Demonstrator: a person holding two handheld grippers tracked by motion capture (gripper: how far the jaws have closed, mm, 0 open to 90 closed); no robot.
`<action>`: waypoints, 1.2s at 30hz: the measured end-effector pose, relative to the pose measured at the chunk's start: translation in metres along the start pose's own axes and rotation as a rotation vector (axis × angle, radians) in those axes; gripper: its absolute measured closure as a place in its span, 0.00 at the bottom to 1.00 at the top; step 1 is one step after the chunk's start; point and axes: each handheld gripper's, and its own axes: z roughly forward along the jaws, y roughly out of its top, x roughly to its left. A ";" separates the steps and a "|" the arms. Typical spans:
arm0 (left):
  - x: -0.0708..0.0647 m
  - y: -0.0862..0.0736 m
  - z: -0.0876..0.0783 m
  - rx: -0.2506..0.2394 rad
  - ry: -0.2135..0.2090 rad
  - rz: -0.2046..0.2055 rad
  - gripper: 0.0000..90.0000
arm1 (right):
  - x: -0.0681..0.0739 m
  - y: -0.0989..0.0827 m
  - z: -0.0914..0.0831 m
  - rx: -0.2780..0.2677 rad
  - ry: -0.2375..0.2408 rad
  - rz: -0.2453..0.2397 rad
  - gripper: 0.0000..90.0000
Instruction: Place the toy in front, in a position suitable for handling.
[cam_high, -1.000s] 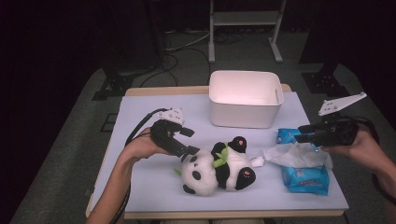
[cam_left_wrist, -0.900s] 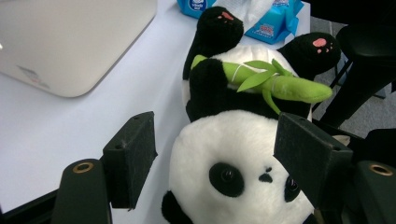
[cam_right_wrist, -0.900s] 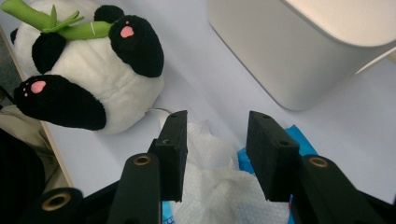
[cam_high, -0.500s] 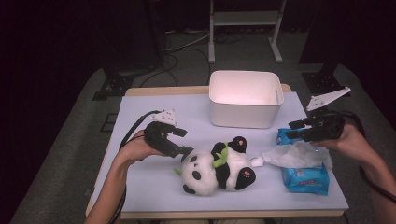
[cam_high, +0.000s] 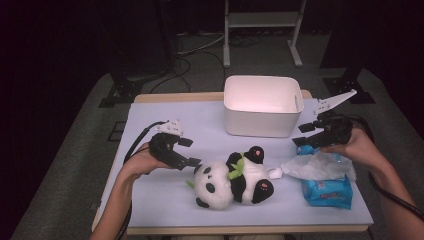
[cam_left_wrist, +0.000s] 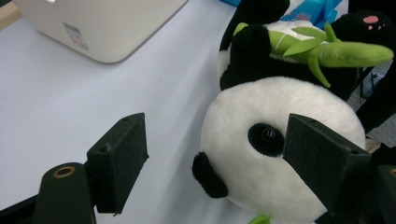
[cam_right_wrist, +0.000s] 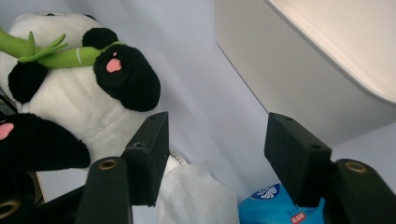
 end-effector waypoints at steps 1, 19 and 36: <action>0.001 -0.001 0.000 0.002 0.004 -0.001 0.23 | 0.000 0.002 0.001 0.001 -0.001 0.002 0.42; 0.009 -0.024 -0.004 -0.003 0.060 -0.054 0.16 | -0.004 0.029 0.026 0.013 0.026 -0.029 0.35; 0.011 -0.032 -0.003 0.002 0.079 -0.060 0.12 | -0.016 0.072 0.046 0.054 0.007 -0.102 0.40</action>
